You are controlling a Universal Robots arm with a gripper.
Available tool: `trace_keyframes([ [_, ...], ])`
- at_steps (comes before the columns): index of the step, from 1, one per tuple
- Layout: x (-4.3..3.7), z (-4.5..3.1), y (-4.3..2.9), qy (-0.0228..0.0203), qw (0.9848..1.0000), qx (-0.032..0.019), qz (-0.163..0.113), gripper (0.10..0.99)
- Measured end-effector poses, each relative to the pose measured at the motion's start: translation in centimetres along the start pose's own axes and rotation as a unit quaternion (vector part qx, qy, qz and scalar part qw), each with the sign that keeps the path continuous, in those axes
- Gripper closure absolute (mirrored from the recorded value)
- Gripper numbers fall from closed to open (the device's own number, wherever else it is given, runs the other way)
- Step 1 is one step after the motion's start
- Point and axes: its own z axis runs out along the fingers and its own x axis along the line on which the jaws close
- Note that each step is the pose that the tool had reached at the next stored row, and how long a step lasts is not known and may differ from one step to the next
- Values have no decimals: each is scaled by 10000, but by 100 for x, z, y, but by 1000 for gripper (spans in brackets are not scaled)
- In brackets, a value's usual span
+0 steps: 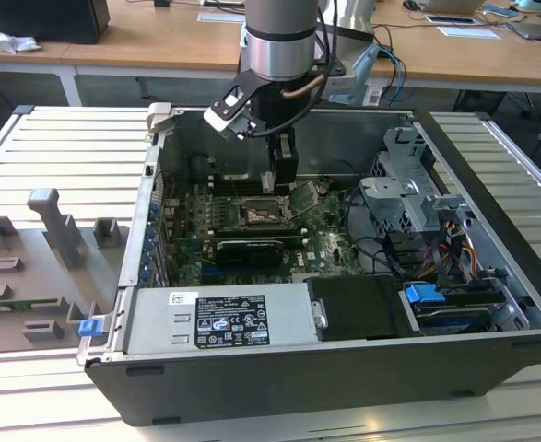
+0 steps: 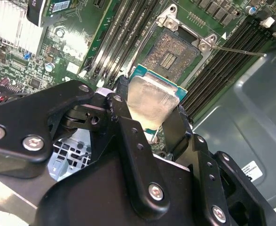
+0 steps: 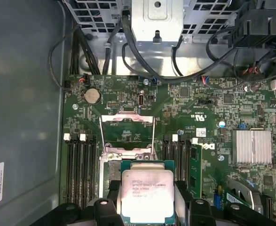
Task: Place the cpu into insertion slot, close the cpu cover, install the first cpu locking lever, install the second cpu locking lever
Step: 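Place the cpu into insertion slot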
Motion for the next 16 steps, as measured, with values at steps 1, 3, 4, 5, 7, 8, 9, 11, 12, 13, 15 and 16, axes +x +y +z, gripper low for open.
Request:
trace_keyframes([
  [1, 0, 2, 0, 1, 10000, -1, 0, 549],
  [3, 0, 3, -1, 1, 10000, -1, -1, 549],
  [4, 0, 4, -1, 2, 10000, -1, 0, 549],
  [5, 0, 4, -1, 2, 10000, -1, 0, 549],
  [7, 0, 7, -3, 1, 10000, -1, 0, 549],
  [8, 0, 8, -4, 1, 10000, -1, 0, 549],
  [9, 0, 9, -4, 1, 10000, -1, 0, 549],
  [11, 0, 10, -5, 1, 10000, -1, 0, 549],
  [12, 0, 10, -6, 1, 10000, -1, 0, 549],
  [13, 0, 11, -7, 1, 10000, -1, 0, 549],
  [15, 0, 13, -9, 1, 10000, -1, 0, 549],
  [16, 0, 13, -9, 1, 10000, -1, 0, 549],
])
